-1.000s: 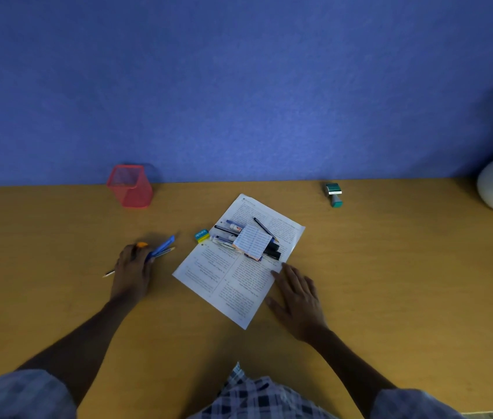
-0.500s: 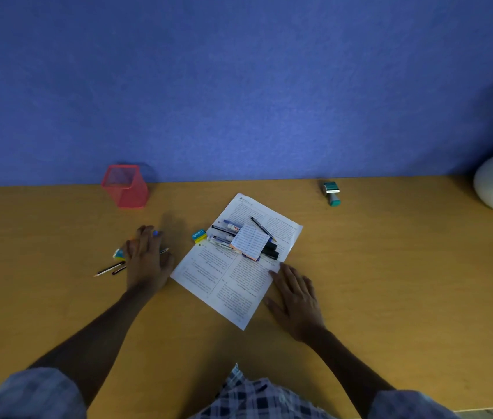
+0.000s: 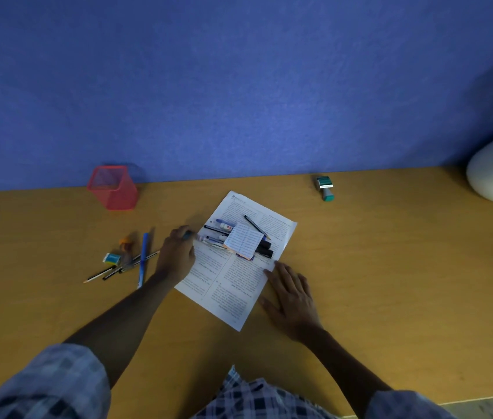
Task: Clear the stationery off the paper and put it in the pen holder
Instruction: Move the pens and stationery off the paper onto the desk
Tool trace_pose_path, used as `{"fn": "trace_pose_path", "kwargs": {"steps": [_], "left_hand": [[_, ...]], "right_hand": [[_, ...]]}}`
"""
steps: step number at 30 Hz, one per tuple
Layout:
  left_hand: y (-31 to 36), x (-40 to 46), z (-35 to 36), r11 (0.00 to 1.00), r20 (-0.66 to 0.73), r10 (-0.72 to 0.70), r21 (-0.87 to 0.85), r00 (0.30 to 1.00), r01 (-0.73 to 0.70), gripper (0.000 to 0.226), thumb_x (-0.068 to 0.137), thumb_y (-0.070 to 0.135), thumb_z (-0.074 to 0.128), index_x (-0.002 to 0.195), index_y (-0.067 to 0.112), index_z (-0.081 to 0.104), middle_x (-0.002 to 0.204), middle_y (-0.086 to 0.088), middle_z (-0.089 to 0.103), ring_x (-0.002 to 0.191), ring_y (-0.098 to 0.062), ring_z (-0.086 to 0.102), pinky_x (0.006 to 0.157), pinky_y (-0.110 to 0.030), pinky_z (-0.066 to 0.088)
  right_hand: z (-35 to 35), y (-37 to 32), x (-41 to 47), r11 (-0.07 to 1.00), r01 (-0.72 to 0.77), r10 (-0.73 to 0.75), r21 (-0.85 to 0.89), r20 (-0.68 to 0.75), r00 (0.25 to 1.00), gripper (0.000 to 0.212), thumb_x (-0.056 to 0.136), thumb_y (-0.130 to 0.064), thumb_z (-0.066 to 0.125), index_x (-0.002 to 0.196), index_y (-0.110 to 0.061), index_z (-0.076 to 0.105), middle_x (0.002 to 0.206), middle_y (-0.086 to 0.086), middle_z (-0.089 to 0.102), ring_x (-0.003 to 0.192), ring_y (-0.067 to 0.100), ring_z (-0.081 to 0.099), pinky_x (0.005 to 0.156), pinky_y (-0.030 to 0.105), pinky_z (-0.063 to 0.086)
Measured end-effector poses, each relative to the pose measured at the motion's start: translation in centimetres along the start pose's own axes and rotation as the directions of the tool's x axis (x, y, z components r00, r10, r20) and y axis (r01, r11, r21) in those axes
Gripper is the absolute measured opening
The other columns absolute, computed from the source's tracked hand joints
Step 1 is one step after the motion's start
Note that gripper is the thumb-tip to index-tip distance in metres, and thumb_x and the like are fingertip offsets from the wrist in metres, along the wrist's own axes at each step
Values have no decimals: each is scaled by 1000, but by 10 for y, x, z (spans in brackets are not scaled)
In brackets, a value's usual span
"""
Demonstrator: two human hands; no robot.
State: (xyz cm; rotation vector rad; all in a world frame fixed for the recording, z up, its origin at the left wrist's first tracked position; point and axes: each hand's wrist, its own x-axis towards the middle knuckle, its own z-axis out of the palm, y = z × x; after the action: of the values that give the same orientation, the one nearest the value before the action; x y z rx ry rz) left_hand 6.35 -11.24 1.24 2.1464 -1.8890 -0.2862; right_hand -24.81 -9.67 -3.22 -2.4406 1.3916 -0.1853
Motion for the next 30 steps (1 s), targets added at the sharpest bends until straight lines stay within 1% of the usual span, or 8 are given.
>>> {"fn": "trace_pose_path", "kwargs": {"steps": [4, 6, 10, 16, 18, 22, 26, 30], "left_hand": [[-16, -7, -5, 978, -24, -89, 188, 996, 92, 32, 80, 2, 60, 110, 8, 68, 118, -10, 61, 106, -31, 59, 98, -47, 38], [-26, -14, -7, 962, -55, -130, 235, 990, 140, 26, 81, 8, 64, 106, 11, 70, 115, -8, 63, 112, -32, 56, 96, -48, 34], [-46, -26, -10, 950, -113, -168, 248, 979, 191, 23, 80, 10, 68, 103, 13, 70, 112, -7, 64, 116, -33, 50, 92, -51, 34], [-52, -28, -9, 955, -152, -162, 225, 975, 194, 33, 84, 15, 66, 116, 12, 66, 123, -8, 62, 122, -32, 48, 97, -51, 33], [-37, -20, -7, 971, -123, -111, 197, 986, 133, 37, 84, 18, 66, 121, 11, 64, 128, -8, 61, 124, -31, 50, 101, -52, 33], [1, 0, -1, 993, 0, 84, 88, 996, -84, 49, 85, 30, 64, 131, 16, 55, 137, -4, 54, 130, -24, 47, 102, -44, 33], [39, 19, 13, 985, 174, 164, 34, 971, -172, 74, 82, 46, 63, 147, 28, 33, 157, 3, 26, 148, -19, 16, 116, -51, 9], [66, 41, 25, 936, 348, 283, 101, 894, -336, 91, 77, 52, 63, 152, 32, 16, 163, 3, 4, 150, -20, -4, 118, -56, 2]], "right_hand": [[2, 0, -1, 1000, -1, 1, -2, -5, 1000, 66, 95, -67, 24, 153, -35, 15, 163, -2, 11, 150, 15, 5, 121, 44, 11], [1, 0, -1, 1000, -1, 1, -9, -4, 1000, 67, 95, -67, 23, 153, -35, 14, 163, -2, 10, 150, 15, 4, 122, 43, 10], [0, -2, -1, 1000, -4, 4, -3, -7, 1000, 68, 94, -67, 21, 153, -34, 15, 163, -2, 10, 150, 15, 3, 122, 44, 8], [0, -2, -2, 1000, -8, 8, -5, -4, 1000, 68, 94, -68, 20, 153, -34, 15, 163, -1, 9, 150, 14, 1, 121, 42, 4], [0, -2, -2, 1000, -8, 8, -4, -5, 1000, 68, 94, -68, 20, 153, -35, 13, 163, -2, 8, 149, 12, -2, 121, 41, 3], [1, -1, -2, 1000, -8, 8, 7, -14, 1000, 67, 95, -67, 21, 153, -35, 15, 163, -2, 10, 149, 13, 1, 121, 42, 5], [3, 1, -1, 1000, -4, 4, 7, -18, 1000, 66, 95, -66, 24, 153, -34, 17, 163, -2, 11, 150, 13, 1, 121, 43, 9], [3, 2, -1, 1000, -6, 6, -8, -14, 1000, 65, 96, -65, 27, 153, -35, 16, 163, -2, 12, 150, 14, 4, 121, 42, 9]]}}
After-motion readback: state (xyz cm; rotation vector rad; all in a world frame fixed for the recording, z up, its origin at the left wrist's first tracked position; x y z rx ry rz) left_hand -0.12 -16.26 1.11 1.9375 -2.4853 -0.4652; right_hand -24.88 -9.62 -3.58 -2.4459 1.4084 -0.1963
